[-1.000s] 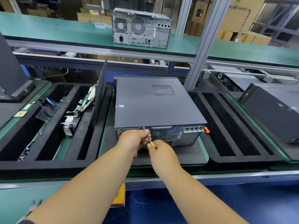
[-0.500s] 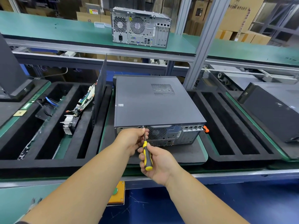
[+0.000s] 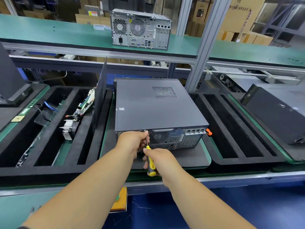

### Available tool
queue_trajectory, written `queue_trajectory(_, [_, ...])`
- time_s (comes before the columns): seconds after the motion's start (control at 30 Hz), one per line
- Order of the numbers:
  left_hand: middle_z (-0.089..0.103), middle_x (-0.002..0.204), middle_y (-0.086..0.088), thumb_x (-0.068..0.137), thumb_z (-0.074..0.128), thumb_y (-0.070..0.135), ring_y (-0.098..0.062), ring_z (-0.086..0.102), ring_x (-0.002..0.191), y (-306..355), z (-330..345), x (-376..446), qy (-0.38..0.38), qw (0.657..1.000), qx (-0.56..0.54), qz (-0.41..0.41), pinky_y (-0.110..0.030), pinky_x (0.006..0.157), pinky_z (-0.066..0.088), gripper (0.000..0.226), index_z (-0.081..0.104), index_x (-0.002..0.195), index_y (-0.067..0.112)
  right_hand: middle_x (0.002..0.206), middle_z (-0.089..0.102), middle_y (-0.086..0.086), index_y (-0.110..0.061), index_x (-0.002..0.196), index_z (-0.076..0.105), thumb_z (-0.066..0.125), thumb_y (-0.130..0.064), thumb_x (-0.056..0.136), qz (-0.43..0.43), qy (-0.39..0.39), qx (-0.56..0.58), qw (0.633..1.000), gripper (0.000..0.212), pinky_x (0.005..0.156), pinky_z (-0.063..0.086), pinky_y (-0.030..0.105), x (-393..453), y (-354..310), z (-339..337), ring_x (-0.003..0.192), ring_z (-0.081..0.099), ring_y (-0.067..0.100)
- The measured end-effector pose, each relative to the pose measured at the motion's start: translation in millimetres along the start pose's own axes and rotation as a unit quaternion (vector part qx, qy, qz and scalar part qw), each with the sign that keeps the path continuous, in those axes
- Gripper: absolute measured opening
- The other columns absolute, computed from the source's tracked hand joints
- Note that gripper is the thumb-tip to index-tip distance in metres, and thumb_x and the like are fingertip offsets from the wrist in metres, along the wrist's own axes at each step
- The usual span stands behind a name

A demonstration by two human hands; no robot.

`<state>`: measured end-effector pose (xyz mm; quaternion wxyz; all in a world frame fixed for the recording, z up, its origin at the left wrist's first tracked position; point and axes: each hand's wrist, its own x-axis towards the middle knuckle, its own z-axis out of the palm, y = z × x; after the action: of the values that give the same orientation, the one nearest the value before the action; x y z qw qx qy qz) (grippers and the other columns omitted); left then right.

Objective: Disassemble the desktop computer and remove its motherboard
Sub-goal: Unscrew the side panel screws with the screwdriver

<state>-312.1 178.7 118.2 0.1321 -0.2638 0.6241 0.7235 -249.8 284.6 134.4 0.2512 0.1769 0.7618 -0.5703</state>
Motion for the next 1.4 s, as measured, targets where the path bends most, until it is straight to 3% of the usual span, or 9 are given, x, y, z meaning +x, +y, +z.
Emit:
queue_trajectory(0.13, [0.068,0.071,-0.005,0.090,0.066,0.019,-0.017,0.060,0.070,-0.4,0.7,1.7,0.007,1.000,-0.017,0.004,-0.026,0.067,0.047,0.018,0.071,0.077,0.007,0.074,0.068,0.006,-0.003,0.109,0.068,0.042,-0.034,0.103,0.031,-0.097,0.187,0.977,0.041,0.062,0.052,0.029,-4.5,5.7,-8.9,0.066,0.062,0.017])
queue_trajectory(0.27, [0.068,0.074,-0.005,0.092,0.063,0.017,-0.017,0.061,0.076,-0.3,0.6,1.9,0.003,1.000,-0.015,0.012,-0.027,0.070,0.047,0.018,0.071,0.081,0.007,0.079,0.069,0.004,-0.007,0.102,0.072,0.051,-0.031,0.099,0.029,-0.113,0.164,0.980,0.032,0.062,0.047,0.025,-5.8,10.8,-14.9,0.068,0.061,0.012])
queue_trajectory(0.47, [0.070,0.077,-0.004,0.097,0.055,0.013,-0.006,0.067,0.060,-0.7,-0.3,-4.6,-0.030,0.998,-0.049,0.008,-0.014,0.047,0.049,0.017,0.068,0.090,0.005,0.075,0.061,0.004,-0.014,0.087,0.062,0.074,-0.032,0.084,-0.006,-0.032,0.096,0.995,0.022,0.067,0.048,0.030,4.7,12.7,-8.9,0.072,0.059,0.019])
queue_trajectory(0.57, [0.073,0.079,0.000,0.098,0.053,0.015,-0.007,0.070,0.069,-1.7,-5.2,-6.8,-0.057,0.997,-0.057,-0.001,-0.017,0.054,0.052,0.018,0.069,0.097,0.006,0.071,0.055,0.001,-0.017,0.073,0.051,0.078,-0.033,0.078,-0.050,0.027,0.008,0.998,0.031,0.063,0.040,0.030,4.8,10.7,-5.8,0.071,0.050,0.018])
queue_trajectory(0.8, [0.064,0.065,-0.001,0.089,0.068,0.027,-0.013,0.054,0.062,0.1,-7.8,-4.4,-0.057,0.998,0.022,-0.020,-0.024,0.060,0.046,0.021,0.069,0.077,0.009,0.087,0.065,0.003,-0.016,0.093,0.061,0.072,-0.041,0.082,-0.049,-0.003,-0.026,0.998,0.029,0.070,0.047,0.030,1.6,6.8,0.1,0.085,0.059,0.017])
queue_trajectory(0.93, [0.066,0.058,0.001,0.091,0.065,0.018,-0.009,0.058,0.056,-0.7,-6.3,-3.3,-0.054,0.998,-0.012,0.000,-0.020,0.056,0.046,0.016,0.069,0.079,0.008,0.074,0.067,0.009,-0.003,0.102,0.065,0.049,-0.033,0.100,0.020,-0.104,0.139,0.985,0.033,0.064,0.053,0.028,-3.1,1.1,-6.0,0.062,0.063,0.017])
queue_trajectory(1.03, [0.068,0.060,0.002,0.093,0.062,0.016,-0.005,0.061,0.051,-0.9,-6.9,-5.6,-0.044,0.999,-0.016,0.001,-0.017,0.051,0.047,0.017,0.070,0.083,0.007,0.081,0.071,0.010,-0.003,0.106,0.066,0.040,-0.022,0.103,0.006,-0.115,0.125,0.985,0.032,0.065,0.052,0.028,-4.9,1.9,-13.8,0.067,0.067,0.016])
queue_trajectory(1.3, [0.070,0.071,0.001,0.099,0.051,0.016,-0.006,0.065,0.065,-0.9,-5.5,-10.6,-0.070,0.997,-0.032,-0.006,-0.019,0.062,0.050,0.022,0.070,0.091,0.008,0.076,0.068,0.007,-0.010,0.103,0.065,0.069,-0.029,0.087,-0.025,-0.046,0.081,0.995,0.025,0.074,0.055,0.033,4.1,9.7,-13.0,0.071,0.065,0.020])
queue_trajectory(1.4, [0.072,0.075,-0.001,0.092,0.063,0.028,-0.011,0.068,0.070,-1.6,-9.4,-9.7,-0.068,0.997,-0.031,-0.014,-0.023,0.064,0.054,0.022,0.071,0.093,0.007,0.078,0.066,0.006,-0.013,0.096,0.066,0.073,-0.035,0.082,-0.045,-0.012,0.044,0.998,0.027,0.067,0.053,0.030,5.8,12.6,-9.6,0.071,0.061,0.019])
